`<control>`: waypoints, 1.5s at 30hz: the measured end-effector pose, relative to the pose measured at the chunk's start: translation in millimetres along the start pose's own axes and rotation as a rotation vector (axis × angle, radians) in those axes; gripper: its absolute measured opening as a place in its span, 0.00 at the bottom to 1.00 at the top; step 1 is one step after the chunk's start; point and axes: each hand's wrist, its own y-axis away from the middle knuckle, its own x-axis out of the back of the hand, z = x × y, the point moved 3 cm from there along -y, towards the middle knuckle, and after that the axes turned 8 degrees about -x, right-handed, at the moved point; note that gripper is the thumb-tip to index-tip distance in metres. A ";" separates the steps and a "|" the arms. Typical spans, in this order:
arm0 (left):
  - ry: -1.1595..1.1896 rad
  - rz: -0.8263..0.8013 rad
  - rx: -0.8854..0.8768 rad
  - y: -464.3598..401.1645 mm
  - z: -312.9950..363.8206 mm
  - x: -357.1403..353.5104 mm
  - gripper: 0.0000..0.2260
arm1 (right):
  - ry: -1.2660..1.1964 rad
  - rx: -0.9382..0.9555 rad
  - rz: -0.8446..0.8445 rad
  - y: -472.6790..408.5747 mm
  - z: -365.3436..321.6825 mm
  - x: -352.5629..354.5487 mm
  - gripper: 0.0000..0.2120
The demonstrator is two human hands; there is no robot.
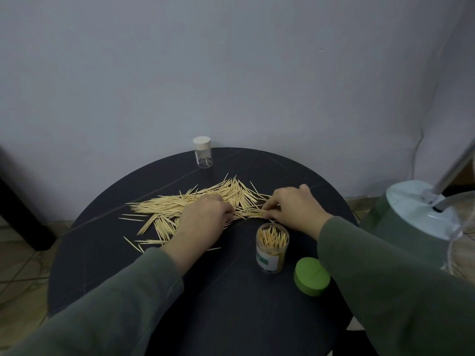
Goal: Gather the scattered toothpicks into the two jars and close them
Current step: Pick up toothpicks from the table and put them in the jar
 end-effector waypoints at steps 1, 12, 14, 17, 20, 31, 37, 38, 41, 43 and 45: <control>0.007 0.012 0.004 0.4 0.9 0.9 0.11 | -0.010 -0.004 -0.001 1.1 0.8 0.8 0.12; 0.214 0.145 0.116 7.2 6.5 14.4 0.08 | -0.166 -0.012 0.041 15.3 -2.3 16.9 0.11; 0.305 0.181 0.159 8.1 6.1 16.1 0.07 | -0.186 -0.014 0.046 18.3 -3.2 20.8 0.11; 0.467 0.211 0.232 8.6 7.3 20.3 0.05 | -0.232 -0.022 0.064 20.6 -3.5 25.8 0.11; 0.757 0.253 0.323 8.8 8.2 25.4 0.05 | -0.278 -0.018 0.082 22.8 -2.7 30.7 0.10; 1.310 0.273 0.436 12.0 30.9 34.9 0.07 | -0.385 0.036 0.074 33.5 0.5 46.1 0.09; 1.388 0.326 0.373 13.9 38.6 46.7 0.04 | -0.472 0.106 0.082 46.4 -4.4 55.4 0.07; 1.395 0.327 0.352 13.9 40.8 49.3 0.05 | -0.493 0.117 0.073 48.8 -4.9 57.1 0.07; 1.384 0.298 0.313 15.4 47.0 54.0 0.07 | -0.527 0.147 0.027 55.7 -4.6 60.5 0.06; 1.381 0.282 0.306 17.9 50.4 54.5 0.07 | -0.527 0.142 -0.033 58.1 -1.8 61.2 0.05; 1.392 0.269 0.307 20.8 53.5 54.0 0.07 | -0.521 0.124 -0.116 59.3 2.2 59.9 0.06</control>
